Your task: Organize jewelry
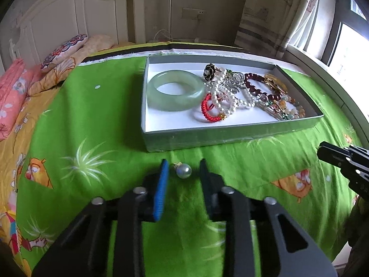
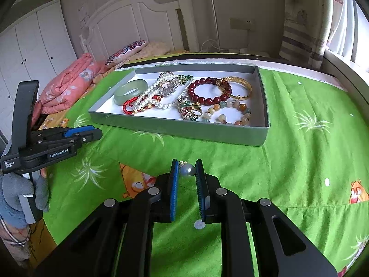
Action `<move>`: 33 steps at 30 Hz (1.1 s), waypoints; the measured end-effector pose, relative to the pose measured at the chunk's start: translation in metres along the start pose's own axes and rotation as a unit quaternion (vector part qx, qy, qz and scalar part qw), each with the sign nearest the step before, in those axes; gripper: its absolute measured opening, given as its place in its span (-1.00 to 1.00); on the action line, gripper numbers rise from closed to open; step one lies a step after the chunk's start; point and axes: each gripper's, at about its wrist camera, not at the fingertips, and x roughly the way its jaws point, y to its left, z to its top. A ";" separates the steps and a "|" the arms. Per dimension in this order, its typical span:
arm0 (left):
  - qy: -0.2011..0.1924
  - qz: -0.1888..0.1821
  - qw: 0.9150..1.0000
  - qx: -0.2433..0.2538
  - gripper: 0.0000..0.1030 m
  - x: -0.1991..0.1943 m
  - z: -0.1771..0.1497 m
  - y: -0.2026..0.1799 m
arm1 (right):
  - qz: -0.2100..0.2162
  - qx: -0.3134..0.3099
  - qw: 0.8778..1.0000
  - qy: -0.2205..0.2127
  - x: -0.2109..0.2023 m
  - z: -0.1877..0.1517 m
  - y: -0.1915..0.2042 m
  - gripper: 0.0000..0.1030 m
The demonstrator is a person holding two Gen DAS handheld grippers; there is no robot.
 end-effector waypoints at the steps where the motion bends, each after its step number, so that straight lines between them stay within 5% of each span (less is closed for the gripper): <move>1: 0.000 0.000 1.000 0.002 -0.64 0.000 0.000 -0.001 | 0.001 0.001 1.000 0.000 0.000 0.000 0.000 -0.67; 13: -0.017 0.020 1.000 0.008 -0.71 -0.011 -0.010 -0.003 | -0.004 0.002 1.000 -0.007 -0.003 0.000 -0.001 -0.67; 33: -0.122 0.018 0.992 0.009 -0.71 -0.070 0.011 -0.033 | 0.006 0.007 0.997 -0.078 -0.029 0.014 0.003 -0.67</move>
